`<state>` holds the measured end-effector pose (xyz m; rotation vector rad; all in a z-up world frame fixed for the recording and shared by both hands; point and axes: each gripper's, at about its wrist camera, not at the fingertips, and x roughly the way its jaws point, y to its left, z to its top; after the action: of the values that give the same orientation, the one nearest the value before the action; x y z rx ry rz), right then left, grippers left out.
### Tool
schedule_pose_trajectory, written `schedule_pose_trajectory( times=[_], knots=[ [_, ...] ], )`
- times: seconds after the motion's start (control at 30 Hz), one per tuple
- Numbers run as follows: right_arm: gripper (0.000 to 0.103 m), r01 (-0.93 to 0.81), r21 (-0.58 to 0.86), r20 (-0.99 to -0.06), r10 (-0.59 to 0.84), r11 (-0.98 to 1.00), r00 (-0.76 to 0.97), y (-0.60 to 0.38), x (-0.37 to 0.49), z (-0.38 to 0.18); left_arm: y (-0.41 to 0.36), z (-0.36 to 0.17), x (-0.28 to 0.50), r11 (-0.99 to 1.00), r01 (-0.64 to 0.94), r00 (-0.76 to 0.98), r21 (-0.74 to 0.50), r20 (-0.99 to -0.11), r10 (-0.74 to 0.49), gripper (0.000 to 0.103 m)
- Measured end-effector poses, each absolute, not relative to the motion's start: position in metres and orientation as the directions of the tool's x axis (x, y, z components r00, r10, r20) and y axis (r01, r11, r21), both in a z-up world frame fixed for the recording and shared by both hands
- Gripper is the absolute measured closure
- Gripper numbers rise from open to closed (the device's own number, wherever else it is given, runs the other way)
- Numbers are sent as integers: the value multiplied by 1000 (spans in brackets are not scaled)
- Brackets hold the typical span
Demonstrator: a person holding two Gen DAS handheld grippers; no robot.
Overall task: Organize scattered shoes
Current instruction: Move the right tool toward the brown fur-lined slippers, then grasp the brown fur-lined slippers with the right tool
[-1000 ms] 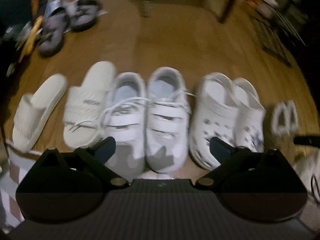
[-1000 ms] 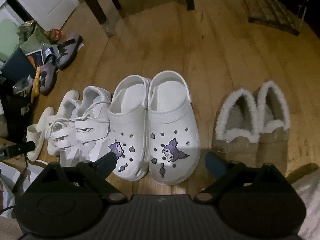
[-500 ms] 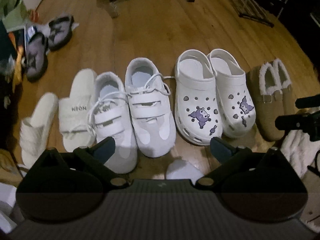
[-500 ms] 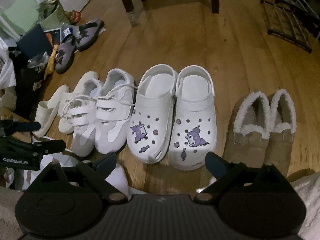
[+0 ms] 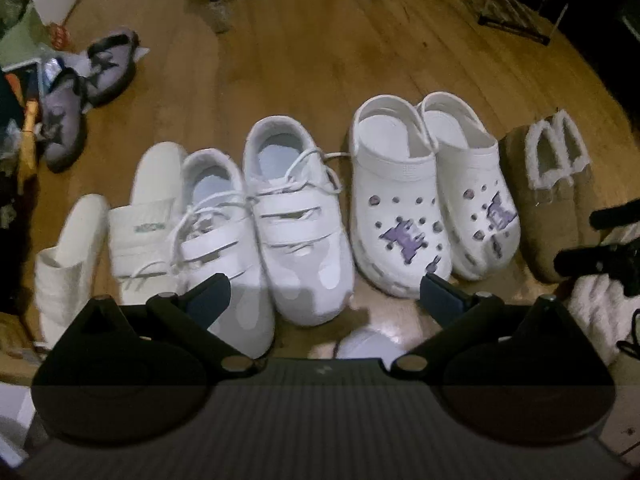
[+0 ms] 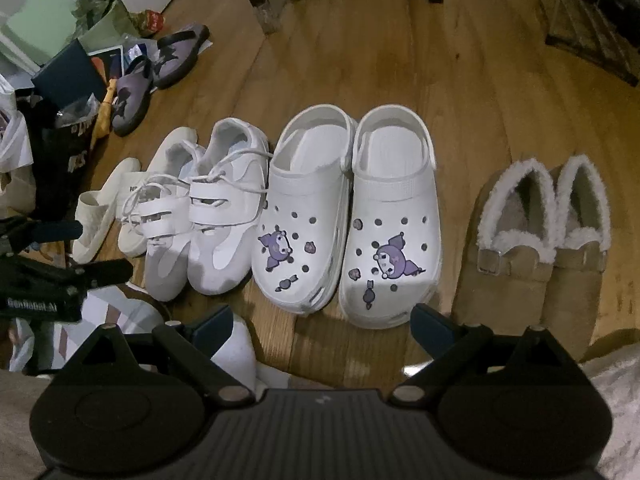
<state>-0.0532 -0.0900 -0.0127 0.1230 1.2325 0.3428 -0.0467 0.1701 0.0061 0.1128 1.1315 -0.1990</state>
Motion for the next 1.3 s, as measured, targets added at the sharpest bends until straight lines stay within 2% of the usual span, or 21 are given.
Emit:
schedule_pose_trajectory(
  times=[0.13, 0.2, 0.3, 0.37, 0.43, 0.57, 0.7, 0.73, 0.77, 0.83, 0.97, 1.07, 1.13, 1.17, 1.27, 1.3],
  knots=[
    [9, -145, 280, -877, 314, 949, 363, -135, -38, -11, 149, 12, -8, 984, 176, 480, 9, -874, -78, 0],
    [9, -88, 266, -854, 277, 960, 441, -168, -31, -8, 130, 9, 3, 978, 207, 491, -4, -865, -107, 0],
    [9, -24, 195, -821, 177, 981, 543, -211, -23, -11, 67, -3, 28, 925, 361, 450, -123, -846, -287, 0],
    [11, -21, 143, -810, 129, 990, 572, -228, -16, -15, 27, -14, 39, 892, 425, 404, -151, -851, -336, 0],
    [26, -48, 106, -821, 115, 993, 559, -244, -5, -29, -11, -25, 47, 868, 468, 361, -164, -861, -357, 0],
    [36, -72, 136, -838, 153, 988, 524, -262, 11, -51, -68, -48, 56, 847, 501, 331, -176, -865, -376, 0],
    [44, -102, 129, -850, 163, 986, 502, -266, 25, -77, -109, -76, 62, 871, 471, 361, -138, -871, -333, 1],
    [55, -110, 122, -854, 161, 986, 495, -265, 29, -81, -112, -81, 63, 874, 471, 366, -118, -876, -315, 1],
    [57, -114, 111, -860, 153, 987, 487, -264, 33, -84, -114, -83, 63, 875, 473, 367, -102, -880, -301, 1],
    [56, -122, 72, -870, 122, 990, 478, -261, 44, -97, -119, -88, 65, 877, 479, 378, -42, -892, -249, 1],
    [54, -118, 171, -874, 206, 978, 439, -262, 53, -122, -122, -92, 66, 872, 489, 392, 8, -895, -212, 1],
    [52, -125, 114, -888, 157, 986, 431, -252, 55, -137, -123, -91, 58, 856, 513, 415, 64, -891, -182, 1],
    [46, -137, 97, -883, 149, 986, 446, -244, 54, -136, -123, -91, 56, 852, 512, 441, 105, -883, -157, 1],
    [46, -139, 79, -889, 133, 987, 439, -239, 56, -139, -122, -89, 56, 853, 508, 450, 116, -881, -148, 1],
    [47, -117, 22, -910, 68, 993, 410, -230, 68, -154, -116, -85, 53, 865, 493, 456, 97, -875, -162, 1],
    [43, -75, 31, -905, 59, 997, 421, -232, 74, -156, -114, -84, 51, 867, 489, 454, 91, -876, -164, 1]
  ],
)
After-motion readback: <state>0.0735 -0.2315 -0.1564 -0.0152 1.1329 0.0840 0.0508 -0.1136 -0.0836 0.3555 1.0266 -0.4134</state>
